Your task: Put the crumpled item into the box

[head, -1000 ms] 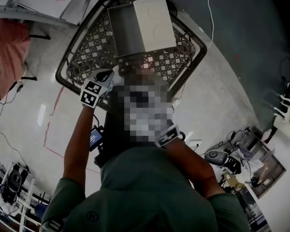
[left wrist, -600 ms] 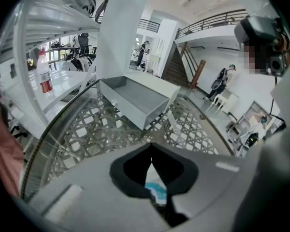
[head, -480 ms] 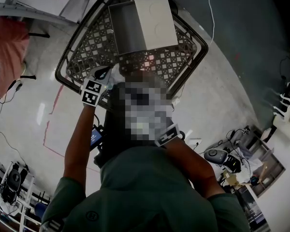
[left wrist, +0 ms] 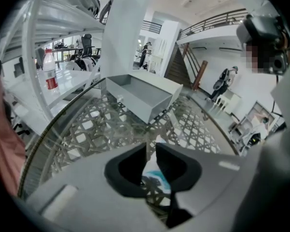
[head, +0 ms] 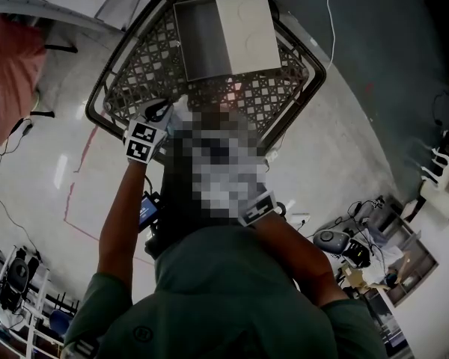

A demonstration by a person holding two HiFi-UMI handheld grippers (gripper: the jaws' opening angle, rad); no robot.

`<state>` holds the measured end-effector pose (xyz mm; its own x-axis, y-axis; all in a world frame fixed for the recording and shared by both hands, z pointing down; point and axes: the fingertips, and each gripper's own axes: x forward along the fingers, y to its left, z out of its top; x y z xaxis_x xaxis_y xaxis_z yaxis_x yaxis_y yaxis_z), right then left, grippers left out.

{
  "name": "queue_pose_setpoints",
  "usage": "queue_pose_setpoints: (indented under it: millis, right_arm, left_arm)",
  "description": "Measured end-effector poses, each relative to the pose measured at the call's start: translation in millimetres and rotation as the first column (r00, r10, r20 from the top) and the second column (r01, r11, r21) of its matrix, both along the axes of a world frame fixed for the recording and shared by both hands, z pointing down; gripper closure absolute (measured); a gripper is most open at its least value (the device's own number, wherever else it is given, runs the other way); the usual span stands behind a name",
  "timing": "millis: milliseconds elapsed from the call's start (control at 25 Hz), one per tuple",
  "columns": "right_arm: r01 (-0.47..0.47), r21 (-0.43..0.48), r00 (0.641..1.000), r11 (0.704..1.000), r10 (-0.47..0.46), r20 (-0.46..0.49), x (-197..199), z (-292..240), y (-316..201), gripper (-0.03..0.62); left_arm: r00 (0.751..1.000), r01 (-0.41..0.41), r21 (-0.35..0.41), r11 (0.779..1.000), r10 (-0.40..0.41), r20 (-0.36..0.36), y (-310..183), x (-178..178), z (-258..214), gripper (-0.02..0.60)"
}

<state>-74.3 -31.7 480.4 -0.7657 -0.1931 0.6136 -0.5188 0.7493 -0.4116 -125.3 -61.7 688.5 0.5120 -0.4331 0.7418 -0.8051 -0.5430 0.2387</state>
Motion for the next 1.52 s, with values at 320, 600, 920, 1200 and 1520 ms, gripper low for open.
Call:
queue_pose_setpoints:
  millis: [320, 600, 920, 1200, 1520]
  right_arm:
    - [0.000, -0.009, 1.000, 1.000, 0.000, -0.007, -0.8, 5.4, -7.5, 0.588]
    - [-0.001, -0.022, 1.000, 1.000, 0.000, -0.010, 2.5, 13.6, -11.4, 0.588]
    - [-0.018, -0.030, 1.000, 0.999, 0.017, -0.016, 8.1, 17.3, -22.3, 0.588]
    - [-0.033, -0.041, 0.999, 0.999, 0.032, -0.024, 14.4, 24.3, -26.8, 0.589]
    - [-0.031, -0.050, 0.999, 0.998, 0.030, -0.024, 14.2, 26.2, -24.1, 0.588]
  left_arm:
    - [0.998, -0.028, -0.021, 0.999, 0.027, -0.063, -1.1, 13.3, 3.5, 0.440]
    - [0.995, -0.064, -0.047, 0.997, 0.060, -0.081, -5.4, 24.4, 10.1, 0.400]
    - [0.991, -0.088, -0.070, 0.994, 0.080, -0.109, -11.3, 30.6, 11.9, 0.460]
    - [0.994, -0.084, -0.081, 0.993, 0.077, -0.081, -13.8, 29.7, 19.2, 0.580]
    - [0.993, -0.040, -0.062, 0.997, 0.032, -0.115, -13.8, 17.9, 3.3, 0.460]
